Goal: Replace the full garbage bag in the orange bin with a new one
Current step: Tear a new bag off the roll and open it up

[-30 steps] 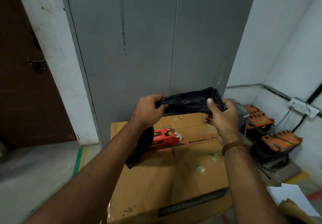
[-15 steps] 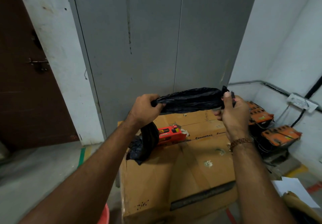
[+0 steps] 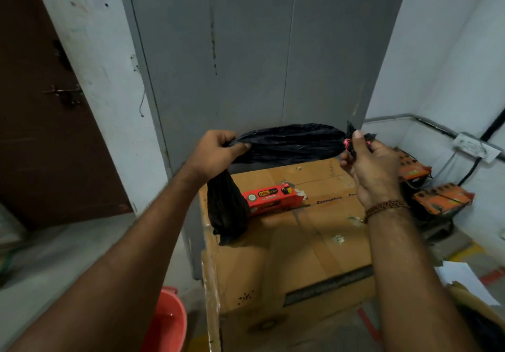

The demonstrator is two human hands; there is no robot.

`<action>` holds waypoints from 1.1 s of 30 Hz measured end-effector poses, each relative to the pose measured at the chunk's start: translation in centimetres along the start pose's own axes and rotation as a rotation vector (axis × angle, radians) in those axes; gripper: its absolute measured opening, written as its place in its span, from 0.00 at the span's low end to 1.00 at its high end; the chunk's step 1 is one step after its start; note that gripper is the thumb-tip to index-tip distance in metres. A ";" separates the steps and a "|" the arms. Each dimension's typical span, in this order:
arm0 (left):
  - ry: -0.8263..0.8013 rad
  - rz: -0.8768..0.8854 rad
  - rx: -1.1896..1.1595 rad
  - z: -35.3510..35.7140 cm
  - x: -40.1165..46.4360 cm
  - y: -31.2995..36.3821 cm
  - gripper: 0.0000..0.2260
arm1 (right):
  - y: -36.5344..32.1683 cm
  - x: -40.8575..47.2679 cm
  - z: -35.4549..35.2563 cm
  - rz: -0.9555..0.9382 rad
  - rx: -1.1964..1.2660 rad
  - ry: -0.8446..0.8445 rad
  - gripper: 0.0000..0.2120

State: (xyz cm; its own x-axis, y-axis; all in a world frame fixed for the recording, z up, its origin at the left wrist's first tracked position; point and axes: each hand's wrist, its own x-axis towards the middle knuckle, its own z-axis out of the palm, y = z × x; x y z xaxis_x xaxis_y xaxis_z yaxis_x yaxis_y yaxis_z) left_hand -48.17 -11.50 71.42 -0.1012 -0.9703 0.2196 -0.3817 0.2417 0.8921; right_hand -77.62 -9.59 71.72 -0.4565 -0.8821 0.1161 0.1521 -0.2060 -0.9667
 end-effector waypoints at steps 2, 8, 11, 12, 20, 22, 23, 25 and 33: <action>0.067 -0.050 -0.073 -0.8 -1.3 0.2 0.15 | -0.4 -1.0 0.8 0.023 0.007 -0.057 0.13; 0.422 -0.261 -0.462 -3.2 -5.3 1.0 0.09 | 1.2 -4.8 4.3 0.139 -0.071 -0.273 0.25; 0.552 -0.374 -0.703 -4.7 -7.2 0.6 0.08 | 3.3 -9.0 6.6 0.147 -0.227 -0.474 0.24; 0.600 -0.407 -0.771 -5.0 -7.7 0.4 0.09 | 4.1 -10.7 7.3 0.142 -0.275 -0.557 0.27; 0.909 -0.527 -1.056 -11.0 -10.6 -4.4 0.20 | 12.1 -23.0 13.7 0.089 -0.681 -1.075 0.25; 0.913 -0.569 -0.971 -13.6 -11.5 -6.1 0.18 | 13.1 -24.4 15.8 0.054 -0.635 -1.020 0.13; 0.875 -0.610 -0.889 -14.8 -11.9 -6.8 0.17 | 13.7 -24.9 17.1 0.096 -0.578 -0.979 0.11; 0.682 -0.711 -0.723 -17.4 -12.4 -10.2 0.28 | 14.9 -25.8 20.0 0.223 -0.450 -0.879 0.11; -0.211 -0.671 -0.104 -27.5 -21.1 -15.7 0.21 | 18.3 -32.0 34.0 0.842 -0.248 -0.524 0.23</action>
State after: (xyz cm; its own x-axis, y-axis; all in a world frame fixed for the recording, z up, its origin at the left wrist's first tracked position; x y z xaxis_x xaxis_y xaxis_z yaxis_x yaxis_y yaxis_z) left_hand -14.76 5.04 63.59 -0.0548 -0.8850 -0.4623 -0.3358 -0.4197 0.8433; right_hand -30.37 0.47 58.04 0.1646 -0.7868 -0.5948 0.0335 0.6072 -0.7939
